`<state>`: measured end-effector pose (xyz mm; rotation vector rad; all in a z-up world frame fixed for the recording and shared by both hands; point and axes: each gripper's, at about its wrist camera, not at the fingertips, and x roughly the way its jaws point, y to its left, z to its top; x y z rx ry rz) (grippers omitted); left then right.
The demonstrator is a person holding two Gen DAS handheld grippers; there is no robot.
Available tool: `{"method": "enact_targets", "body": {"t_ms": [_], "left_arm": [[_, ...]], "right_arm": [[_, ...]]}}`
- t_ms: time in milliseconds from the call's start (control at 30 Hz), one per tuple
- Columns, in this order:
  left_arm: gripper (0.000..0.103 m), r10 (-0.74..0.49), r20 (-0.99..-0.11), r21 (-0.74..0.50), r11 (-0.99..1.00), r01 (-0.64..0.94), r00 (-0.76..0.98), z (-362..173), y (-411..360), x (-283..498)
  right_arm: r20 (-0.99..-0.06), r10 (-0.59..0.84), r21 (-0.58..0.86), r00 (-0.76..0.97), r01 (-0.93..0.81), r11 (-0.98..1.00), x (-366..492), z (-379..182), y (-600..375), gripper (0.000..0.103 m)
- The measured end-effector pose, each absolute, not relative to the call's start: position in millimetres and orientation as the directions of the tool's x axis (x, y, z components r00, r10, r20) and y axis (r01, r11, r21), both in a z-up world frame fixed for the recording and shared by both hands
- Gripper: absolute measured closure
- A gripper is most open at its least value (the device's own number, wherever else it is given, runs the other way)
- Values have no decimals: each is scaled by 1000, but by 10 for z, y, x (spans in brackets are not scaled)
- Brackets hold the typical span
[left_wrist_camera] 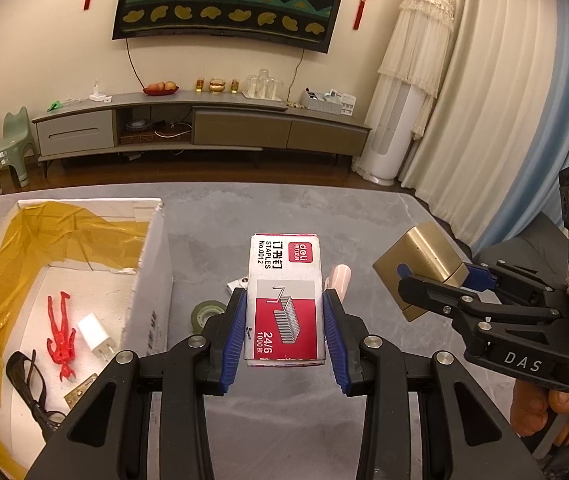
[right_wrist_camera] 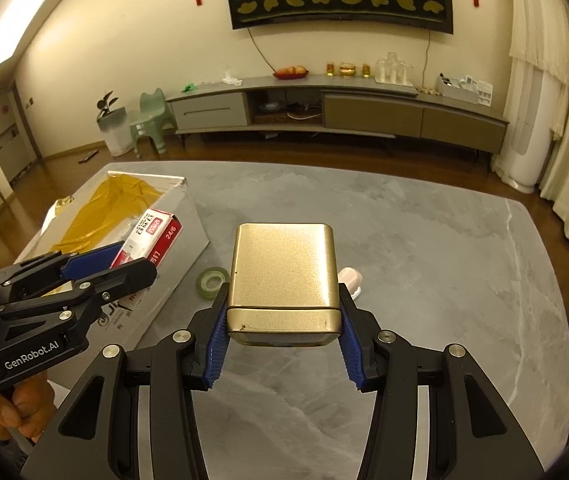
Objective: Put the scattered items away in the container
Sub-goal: 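Carry the staple box and gold tin over the yellow-lined box with both tools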
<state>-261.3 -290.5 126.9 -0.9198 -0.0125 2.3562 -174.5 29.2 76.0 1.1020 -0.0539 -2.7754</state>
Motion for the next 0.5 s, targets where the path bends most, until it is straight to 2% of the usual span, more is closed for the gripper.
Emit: {"method": "enact_targets", "body": {"t_ms": [500], "left_arm": [[64, 549, -575, -240, -823, -515, -607, 1462, -3265, -2562]], "right_arm": [[-657, -172, 76, -734, 163, -984, -1730, 894, -68, 52]]}}
